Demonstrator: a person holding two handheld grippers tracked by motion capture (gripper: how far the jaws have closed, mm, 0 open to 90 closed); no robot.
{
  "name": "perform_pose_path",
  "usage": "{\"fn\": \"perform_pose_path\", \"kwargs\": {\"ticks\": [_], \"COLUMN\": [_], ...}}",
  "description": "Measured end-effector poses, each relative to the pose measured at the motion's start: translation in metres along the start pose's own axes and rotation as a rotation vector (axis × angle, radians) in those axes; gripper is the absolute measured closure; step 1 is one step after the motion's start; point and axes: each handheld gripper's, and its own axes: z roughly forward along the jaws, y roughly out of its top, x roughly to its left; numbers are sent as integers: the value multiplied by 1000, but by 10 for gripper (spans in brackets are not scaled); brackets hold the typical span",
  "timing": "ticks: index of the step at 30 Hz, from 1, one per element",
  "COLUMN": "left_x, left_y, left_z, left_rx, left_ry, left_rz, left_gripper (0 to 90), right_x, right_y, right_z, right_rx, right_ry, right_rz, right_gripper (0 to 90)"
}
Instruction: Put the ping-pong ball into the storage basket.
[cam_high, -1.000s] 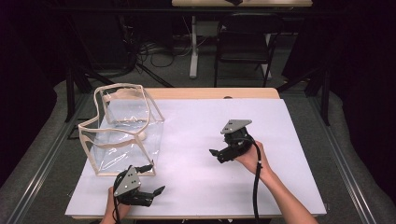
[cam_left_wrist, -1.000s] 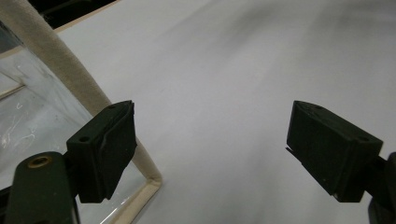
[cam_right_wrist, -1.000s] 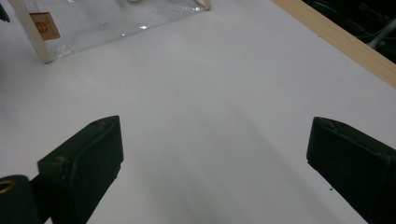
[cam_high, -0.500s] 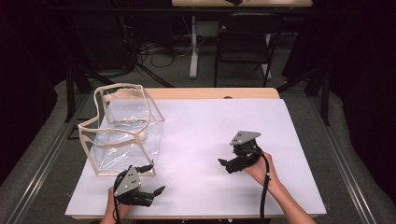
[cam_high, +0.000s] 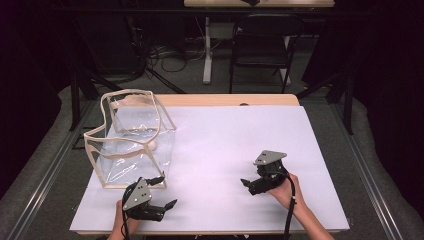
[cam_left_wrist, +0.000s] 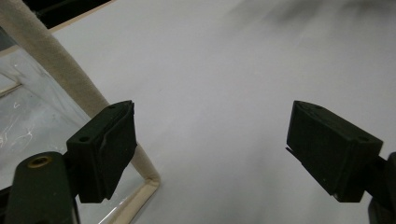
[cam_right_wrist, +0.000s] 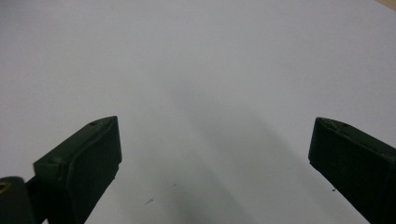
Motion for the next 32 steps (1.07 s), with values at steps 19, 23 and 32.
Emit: {"fn": "perform_pose_path", "kwargs": {"ticks": [19, 23, 32], "left_x": [0, -1, -1], "left_y": [0, 0, 0], "left_z": [0, 0, 0], "left_rx": [6, 7, 20], "left_ry": [2, 1, -4], "left_rz": [2, 2, 0], "left_gripper": [162, 162, 162], "right_x": [9, 11, 15], "right_y": [-34, -40, -42], "right_z": [-11, -15, -21], "right_rx": [5, -8, -38], "right_ry": [-44, -49, -44], "right_rz": [20, 23, 25], "right_gripper": [0, 0, 0]}}
